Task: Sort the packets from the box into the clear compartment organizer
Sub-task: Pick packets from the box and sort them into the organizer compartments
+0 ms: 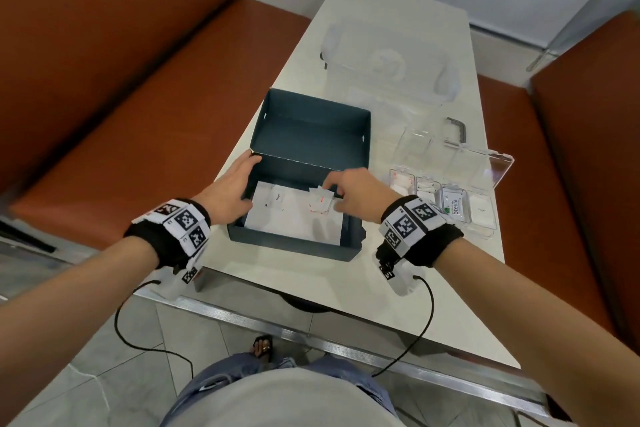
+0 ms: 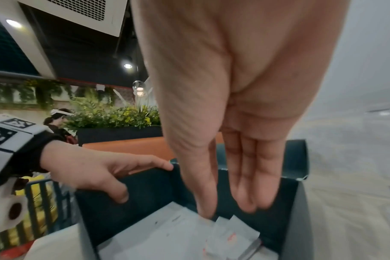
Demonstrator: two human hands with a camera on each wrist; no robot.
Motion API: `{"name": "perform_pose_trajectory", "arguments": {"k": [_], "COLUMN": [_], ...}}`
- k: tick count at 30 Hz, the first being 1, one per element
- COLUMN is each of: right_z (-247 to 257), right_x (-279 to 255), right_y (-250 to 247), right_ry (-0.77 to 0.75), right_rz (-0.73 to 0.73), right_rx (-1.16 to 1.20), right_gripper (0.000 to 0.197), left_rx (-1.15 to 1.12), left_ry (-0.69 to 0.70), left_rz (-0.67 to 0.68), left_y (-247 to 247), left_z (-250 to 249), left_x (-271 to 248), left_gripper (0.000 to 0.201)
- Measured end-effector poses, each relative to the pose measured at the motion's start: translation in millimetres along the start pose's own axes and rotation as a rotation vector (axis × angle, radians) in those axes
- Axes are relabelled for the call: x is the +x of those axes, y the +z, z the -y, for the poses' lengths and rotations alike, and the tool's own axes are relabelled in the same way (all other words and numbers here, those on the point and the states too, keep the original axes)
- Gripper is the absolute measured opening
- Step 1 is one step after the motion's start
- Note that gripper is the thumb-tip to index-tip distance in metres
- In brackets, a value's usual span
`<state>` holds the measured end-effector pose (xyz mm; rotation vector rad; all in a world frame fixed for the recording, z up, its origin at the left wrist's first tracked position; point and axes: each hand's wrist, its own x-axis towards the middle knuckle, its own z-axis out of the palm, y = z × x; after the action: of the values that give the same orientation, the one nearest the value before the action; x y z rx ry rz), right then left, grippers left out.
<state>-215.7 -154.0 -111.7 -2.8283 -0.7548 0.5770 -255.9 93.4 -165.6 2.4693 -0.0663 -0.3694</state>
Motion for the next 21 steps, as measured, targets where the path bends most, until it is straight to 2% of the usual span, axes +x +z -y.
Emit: {"name": "perform_pose_trajectory", "arguments": {"k": [3, 7, 13, 16, 21], "right_z": [8, 17, 32, 42, 66], "right_x": [3, 20, 40, 48, 64], "right_y": [9, 15, 23, 26, 35], "right_ry": [0.043, 0.087, 0.129, 0.153, 0.073], "right_rz": [0.221, 0.270, 0.380, 0.394, 0.368], "right_rx": [-0.079, -0.156, -0.353, -0.374, -0.369], "right_gripper": [0.069, 0.085, 0.080, 0.083, 0.086], "left_rx": [-0.003, 0.041, -0.010, -0.035, -0.053], "left_ry": [0.029, 0.024, -0.006, -0.032, -0.044], "left_rz": [-0.106, -0.131, -0.104, -0.111, -0.121], "left_y": [7, 11, 13, 16, 17], "left_z": [1, 5, 10, 12, 12], "left_x": [-8, -7, -4, -4, -4], "left_gripper": [0.087, 0.086, 0.085, 0.086, 0.087]}}
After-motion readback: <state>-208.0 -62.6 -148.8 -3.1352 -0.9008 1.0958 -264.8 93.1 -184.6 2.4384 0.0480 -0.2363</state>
